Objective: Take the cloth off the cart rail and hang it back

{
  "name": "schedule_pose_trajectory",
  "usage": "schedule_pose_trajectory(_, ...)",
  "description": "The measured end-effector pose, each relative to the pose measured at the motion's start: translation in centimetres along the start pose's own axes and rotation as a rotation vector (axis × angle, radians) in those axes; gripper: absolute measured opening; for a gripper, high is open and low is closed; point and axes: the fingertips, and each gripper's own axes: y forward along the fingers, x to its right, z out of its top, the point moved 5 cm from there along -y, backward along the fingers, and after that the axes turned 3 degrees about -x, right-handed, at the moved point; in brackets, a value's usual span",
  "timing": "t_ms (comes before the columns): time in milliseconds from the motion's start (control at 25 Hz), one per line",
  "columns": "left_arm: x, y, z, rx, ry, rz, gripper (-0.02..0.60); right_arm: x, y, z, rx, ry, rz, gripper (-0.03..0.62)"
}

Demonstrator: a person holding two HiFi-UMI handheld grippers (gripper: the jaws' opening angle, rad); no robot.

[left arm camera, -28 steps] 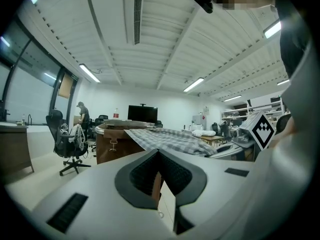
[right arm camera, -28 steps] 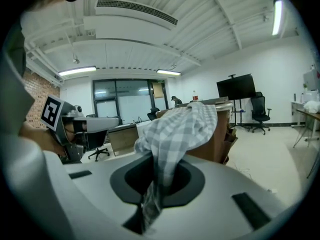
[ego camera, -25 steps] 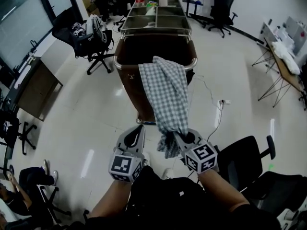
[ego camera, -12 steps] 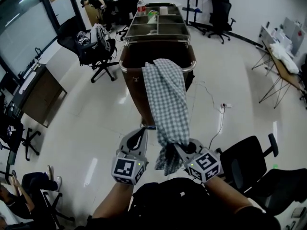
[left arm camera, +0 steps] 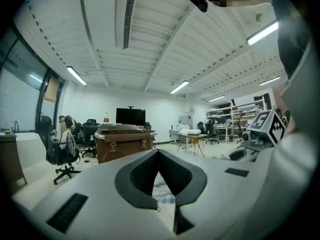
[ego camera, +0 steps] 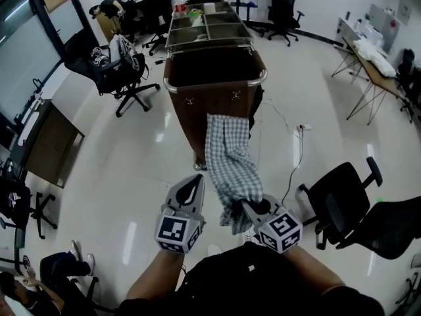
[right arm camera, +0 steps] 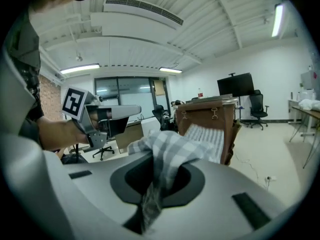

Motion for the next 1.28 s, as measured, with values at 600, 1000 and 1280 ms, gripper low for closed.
schedule_pose_trajectory(600, -1.5, -3.9, -1.4, 0.018, -0.020, -0.068, 0.000, -2.1, -0.3, 1.2, 0.062, 0.070, -0.105, 0.040)
schedule_pose_trajectory(1000, -3.1, -4.7, -0.3, 0.033, -0.015, -0.052, 0.000, -1.2, -1.2, 5.4, 0.131, 0.005, -0.151, 0.040)
schedule_pose_trajectory(1280, -4.8, -5.2, 1.9, 0.072, 0.020, -0.023, 0.000, 0.8, -2.6, 10.0, 0.176, -0.051, -0.192, 0.040)
